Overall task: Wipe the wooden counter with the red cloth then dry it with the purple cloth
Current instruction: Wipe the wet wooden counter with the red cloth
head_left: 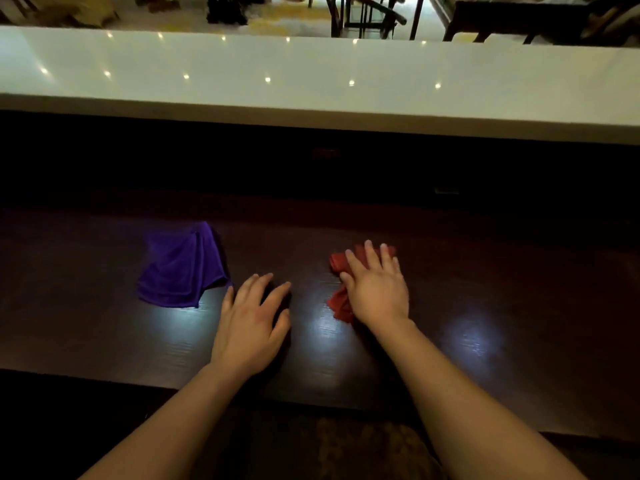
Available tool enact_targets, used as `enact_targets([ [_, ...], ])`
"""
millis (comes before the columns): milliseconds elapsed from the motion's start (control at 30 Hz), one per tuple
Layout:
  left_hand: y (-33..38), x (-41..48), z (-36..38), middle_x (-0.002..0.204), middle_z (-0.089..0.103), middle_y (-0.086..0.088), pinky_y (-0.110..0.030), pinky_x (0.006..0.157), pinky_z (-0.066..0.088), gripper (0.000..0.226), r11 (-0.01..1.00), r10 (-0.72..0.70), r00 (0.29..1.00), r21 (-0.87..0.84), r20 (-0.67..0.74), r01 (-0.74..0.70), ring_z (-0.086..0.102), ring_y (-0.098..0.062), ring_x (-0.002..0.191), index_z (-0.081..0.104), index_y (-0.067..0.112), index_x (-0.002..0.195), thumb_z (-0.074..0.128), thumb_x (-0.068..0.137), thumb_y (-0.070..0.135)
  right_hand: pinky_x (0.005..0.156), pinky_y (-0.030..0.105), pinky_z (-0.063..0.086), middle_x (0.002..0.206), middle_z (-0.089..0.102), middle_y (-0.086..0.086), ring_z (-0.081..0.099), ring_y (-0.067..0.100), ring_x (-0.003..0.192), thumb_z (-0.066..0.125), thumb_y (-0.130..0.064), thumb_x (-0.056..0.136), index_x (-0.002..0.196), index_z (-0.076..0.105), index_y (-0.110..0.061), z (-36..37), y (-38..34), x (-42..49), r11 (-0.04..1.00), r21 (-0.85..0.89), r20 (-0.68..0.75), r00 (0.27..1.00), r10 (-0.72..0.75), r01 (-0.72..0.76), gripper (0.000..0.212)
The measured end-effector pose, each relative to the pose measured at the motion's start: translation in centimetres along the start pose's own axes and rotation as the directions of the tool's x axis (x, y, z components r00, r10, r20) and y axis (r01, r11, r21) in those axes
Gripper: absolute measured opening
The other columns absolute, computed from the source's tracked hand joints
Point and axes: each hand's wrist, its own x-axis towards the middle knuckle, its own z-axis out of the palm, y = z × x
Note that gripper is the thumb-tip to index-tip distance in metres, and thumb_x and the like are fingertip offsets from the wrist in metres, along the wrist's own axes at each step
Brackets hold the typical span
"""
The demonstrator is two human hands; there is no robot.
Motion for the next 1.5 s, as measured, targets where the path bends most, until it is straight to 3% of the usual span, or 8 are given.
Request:
enact_targets([
  [200,-2.6,-0.6,0.7,0.150,0.042,-0.007,-0.060,0.115,0.014,0.058,0.996,-0.038,0.998,0.081,0.040,0.034,0.026,-0.028,0.144,0.049,0.025,0.140,0.030,0.088,0.043,0.119,0.047,0.018,0.157,0.031,0.004,0.022,0.027,0.146,0.031,-0.058,0.093,0.142,0.039,-0.037,3.1,-5.3,-4.3,0.879,-0.017,0.049,0.879,-0.475,0.476,0.053],
  [433,-2.8,-0.2,0.8,0.146,0.047,-0.009,-0.064,0.113,0.015,0.053,0.996,-0.057,0.998,0.064,0.011,0.056,0.033,-0.029,0.140,0.054,0.024,0.134,0.036,0.089,0.045,0.118,0.046,0.015,0.160,0.021,0.008,0.013,0.033,0.147,0.032,-0.053,0.097,0.147,0.030,-0.036,-0.5,2.9,6.9,0.991,-0.074,-0.006,0.994,0.113,-0.113,0.053],
  [700,-2.9,-0.4,1.1,0.145,0.047,-0.013,-0.068,0.111,0.016,0.056,0.996,-0.028,0.999,0.091,0.040,0.025,0.033,-0.033,0.139,0.054,0.022,0.134,0.037,0.088,0.048,0.117,0.041,0.022,0.156,0.032,0.001,0.025,0.026,0.145,0.031,-0.057,0.094,0.142,0.036,-0.041,2.0,1.4,-7.5,0.967,-0.109,0.045,0.973,-0.227,0.231,0.051],
  [867,-2.4,-0.3,1.1,0.150,0.041,-0.013,-0.067,0.113,0.011,0.063,0.987,-0.048,0.996,0.155,0.076,0.036,0.026,-0.033,0.143,0.047,0.023,0.140,0.029,0.089,0.054,0.120,0.042,0.016,0.160,0.021,0.005,0.012,0.028,0.148,0.034,-0.051,0.098,0.148,0.032,-0.034,-1.0,9.8,-6.4,0.953,-0.082,-0.044,0.956,0.290,-0.293,0.053],
  [1067,2.3,1.3,2.3,0.155,0.034,-0.009,-0.069,0.110,0.013,0.066,0.991,-0.091,0.992,0.111,0.089,0.081,0.016,-0.033,0.146,0.039,0.036,0.144,0.021,0.087,0.063,0.116,0.041,0.024,0.157,0.030,0.001,0.022,0.025,0.146,0.035,-0.054,0.096,0.145,0.036,-0.037,-0.9,13.2,-8.6,0.984,-0.176,0.004,1.000,0.001,-0.001,0.052],
  [1300,6.6,3.3,5.7,0.162,0.020,-0.003,-0.073,0.109,-0.005,0.062,0.988,-0.052,0.992,0.151,0.115,0.034,0.002,-0.031,0.149,0.026,0.048,0.146,0.019,0.088,0.068,0.119,0.046,0.016,0.161,0.019,0.006,0.012,0.031,0.148,0.026,-0.051,0.099,0.149,0.028,-0.033,-2.7,19.6,-4.2,0.853,-0.083,-0.072,0.857,0.511,-0.516,0.054],
  [1367,6.6,3.3,5.9,0.159,0.028,-0.005,-0.073,0.109,0.001,0.060,0.988,-0.049,0.994,0.151,0.096,0.034,0.010,-0.033,0.148,0.034,0.045,0.144,0.026,0.088,0.066,0.119,0.046,0.015,0.161,0.019,0.007,0.013,0.033,0.147,0.028,-0.050,0.099,0.149,0.028,-0.033,-2.4,17.6,-3.2,0.880,-0.100,-0.073,0.886,0.459,-0.464,0.053],
  [1500,6.5,3.3,5.6,0.158,0.030,-0.004,-0.072,0.110,0.004,0.059,0.989,-0.051,0.994,0.146,0.099,0.036,0.011,-0.032,0.148,0.033,0.046,0.144,0.028,0.088,0.065,0.117,0.044,0.023,0.157,0.030,0.003,0.024,0.030,0.145,0.028,-0.055,0.096,0.144,0.036,-0.038,-0.7,13.5,-6.3,0.988,-0.147,-0.038,0.997,-0.060,0.054,0.052],
])
